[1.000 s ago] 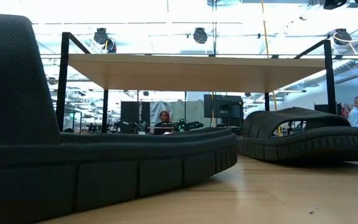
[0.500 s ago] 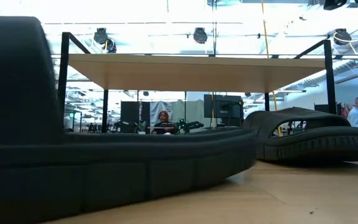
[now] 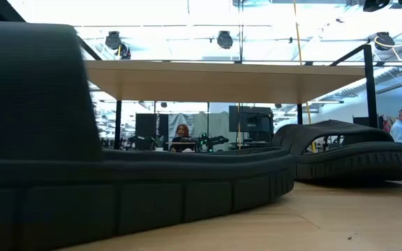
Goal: Pick and place slides into the shelf
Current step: Put the bottom left black slipper align with the right black slipper under the shelf, then adjust the shelf
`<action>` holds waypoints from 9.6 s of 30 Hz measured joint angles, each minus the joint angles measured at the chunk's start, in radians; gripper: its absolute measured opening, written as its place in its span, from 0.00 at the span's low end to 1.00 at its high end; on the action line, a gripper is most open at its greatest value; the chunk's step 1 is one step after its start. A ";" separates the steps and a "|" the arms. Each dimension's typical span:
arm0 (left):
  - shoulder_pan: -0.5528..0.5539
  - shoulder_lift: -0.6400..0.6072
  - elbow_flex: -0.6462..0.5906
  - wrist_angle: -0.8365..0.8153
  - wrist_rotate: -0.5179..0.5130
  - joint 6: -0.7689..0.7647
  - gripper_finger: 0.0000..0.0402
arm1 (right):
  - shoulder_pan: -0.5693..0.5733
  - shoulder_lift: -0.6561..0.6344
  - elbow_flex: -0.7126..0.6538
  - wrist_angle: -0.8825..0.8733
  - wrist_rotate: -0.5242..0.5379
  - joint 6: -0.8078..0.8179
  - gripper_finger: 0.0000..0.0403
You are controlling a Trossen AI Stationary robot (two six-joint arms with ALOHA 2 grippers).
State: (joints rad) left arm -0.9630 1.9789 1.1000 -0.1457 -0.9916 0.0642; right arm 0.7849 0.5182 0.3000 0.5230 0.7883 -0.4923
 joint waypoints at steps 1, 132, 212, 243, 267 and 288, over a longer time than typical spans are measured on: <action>0.004 0.000 0.000 0.005 0.000 0.007 0.74 | 0.000 0.000 0.000 0.000 0.000 0.000 0.00; 0.454 0.088 0.283 -0.403 0.333 -0.726 0.64 | 0.000 0.000 0.000 -0.003 -0.008 -0.017 0.00; 0.182 -0.346 0.284 -0.920 -0.176 -0.689 0.00 | 0.000 -0.011 0.032 -0.066 0.155 0.015 0.00; 0.358 -0.615 -0.104 -1.412 0.082 -1.648 0.00 | 0.002 -0.036 0.361 -1.305 0.044 0.992 0.00; 0.455 -0.615 -0.137 -1.065 0.135 -1.267 0.00 | 0.002 -0.030 0.321 -1.462 -0.003 1.215 0.00; 0.505 -0.610 -0.137 -0.783 0.206 -1.000 0.00 | -0.071 0.020 0.142 -0.993 0.019 1.020 0.00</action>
State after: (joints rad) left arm -0.4583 1.3689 0.9634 -0.9284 -0.7860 -0.9356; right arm 0.7142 0.5378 0.4423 -0.4702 0.8070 0.5280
